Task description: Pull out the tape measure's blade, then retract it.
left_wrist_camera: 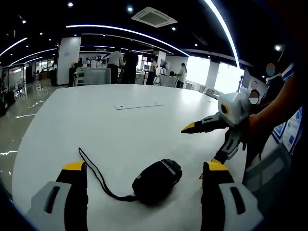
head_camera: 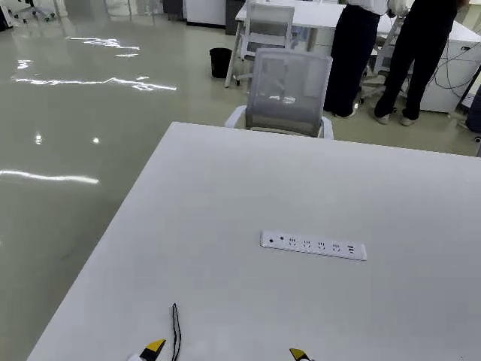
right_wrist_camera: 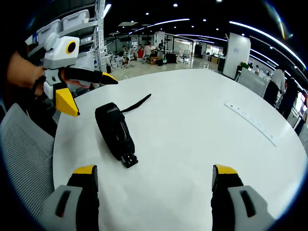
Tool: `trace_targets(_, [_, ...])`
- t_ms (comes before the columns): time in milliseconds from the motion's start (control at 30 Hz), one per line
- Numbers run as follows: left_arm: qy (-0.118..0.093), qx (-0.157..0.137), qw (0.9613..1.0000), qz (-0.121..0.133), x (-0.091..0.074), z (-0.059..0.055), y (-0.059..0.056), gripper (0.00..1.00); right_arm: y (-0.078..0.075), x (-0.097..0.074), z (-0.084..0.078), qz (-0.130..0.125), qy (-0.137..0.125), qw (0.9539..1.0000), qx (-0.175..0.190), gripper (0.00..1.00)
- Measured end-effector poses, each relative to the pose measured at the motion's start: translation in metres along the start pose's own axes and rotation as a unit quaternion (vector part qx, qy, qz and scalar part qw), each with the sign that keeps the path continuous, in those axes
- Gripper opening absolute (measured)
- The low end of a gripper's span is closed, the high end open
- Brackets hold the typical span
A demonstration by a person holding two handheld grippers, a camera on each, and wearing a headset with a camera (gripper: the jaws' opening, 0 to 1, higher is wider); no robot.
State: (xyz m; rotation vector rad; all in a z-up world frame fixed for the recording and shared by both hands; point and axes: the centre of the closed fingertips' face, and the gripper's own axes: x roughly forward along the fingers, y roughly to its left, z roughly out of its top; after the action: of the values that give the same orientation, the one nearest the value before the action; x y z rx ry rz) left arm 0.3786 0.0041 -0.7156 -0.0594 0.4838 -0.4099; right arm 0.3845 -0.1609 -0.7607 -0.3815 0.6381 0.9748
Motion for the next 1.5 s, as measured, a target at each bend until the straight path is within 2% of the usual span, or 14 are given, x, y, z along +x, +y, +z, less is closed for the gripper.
trace_targets(67, [-0.005, 0.002, 1.0000, 0.000, -0.004, 0.004, 0.001, 0.99, -0.008, -0.015, -0.007, -0.017, -0.006, 0.9998, -0.004, 1.00])
trace_targets(267, [-0.029, -0.010, 0.9995, 0.007, -0.022, 0.014, 0.003, 0.99, -0.015, -0.062, -0.036, -0.048, -0.002, 0.9988, 0.009, 1.00])
trace_targets(400, [-0.029, -0.011, 0.9995, 0.011, -0.037, 0.009, 0.004, 0.99, -0.024, -0.091, -0.057, -0.075, -0.007, 0.9966, 0.034, 1.00])
trace_targets(600, [-0.032, -0.020, 0.9992, 0.015, -0.058, 0.003, 0.011, 0.99, -0.025, -0.123, -0.070, -0.102, -0.021, 0.9931, 0.056, 1.00])
trace_targets(767, [-0.019, -0.012, 0.9997, 0.010, -0.076, -0.009, 0.014, 0.99, -0.026, -0.146, -0.077, -0.113, -0.038, 0.9893, 0.084, 1.00])
trace_targets(867, [-0.006, -0.010, 0.9998, 0.013, -0.086, -0.017, 0.021, 0.99, -0.030, -0.162, -0.080, -0.121, -0.045, 0.9871, 0.094, 1.00])
trace_targets(1100, [-0.003, -0.023, 0.9993, 0.028, -0.111, -0.029, 0.040, 0.99, -0.046, -0.201, -0.091, -0.146, -0.060, 0.9811, 0.112, 1.00])
trace_targets(1167, [-0.008, -0.026, 0.9991, 0.032, -0.119, -0.027, 0.044, 0.99, -0.048, -0.210, -0.095, -0.146, -0.058, 0.9806, 0.117, 1.00])
trace_targets(1233, [-0.029, -0.020, 0.9987, 0.038, -0.130, -0.015, 0.048, 0.99, -0.051, -0.220, -0.100, -0.152, -0.055, 0.9796, 0.119, 1.00])
trace_targets(1300, [-0.031, -0.014, 0.9987, 0.039, -0.141, -0.010, 0.052, 0.99, -0.052, -0.232, -0.102, -0.159, -0.056, 0.9782, 0.122, 1.00])
trace_targets(1433, [-0.027, -0.016, 0.9984, 0.046, -0.159, -0.010, 0.064, 0.99, -0.053, -0.253, -0.108, -0.172, -0.058, 0.9751, 0.128, 1.00])
trace_targets(1467, [-0.027, -0.022, 0.9980, 0.053, -0.164, -0.011, 0.070, 0.99, -0.055, -0.261, -0.112, -0.185, -0.063, 0.9704, 0.142, 1.00])
trace_targets(1500, [-0.028, -0.023, 0.9978, 0.056, -0.167, -0.011, 0.073, 0.99, -0.055, -0.265, -0.113, -0.186, -0.064, 0.9707, 0.138, 1.00])
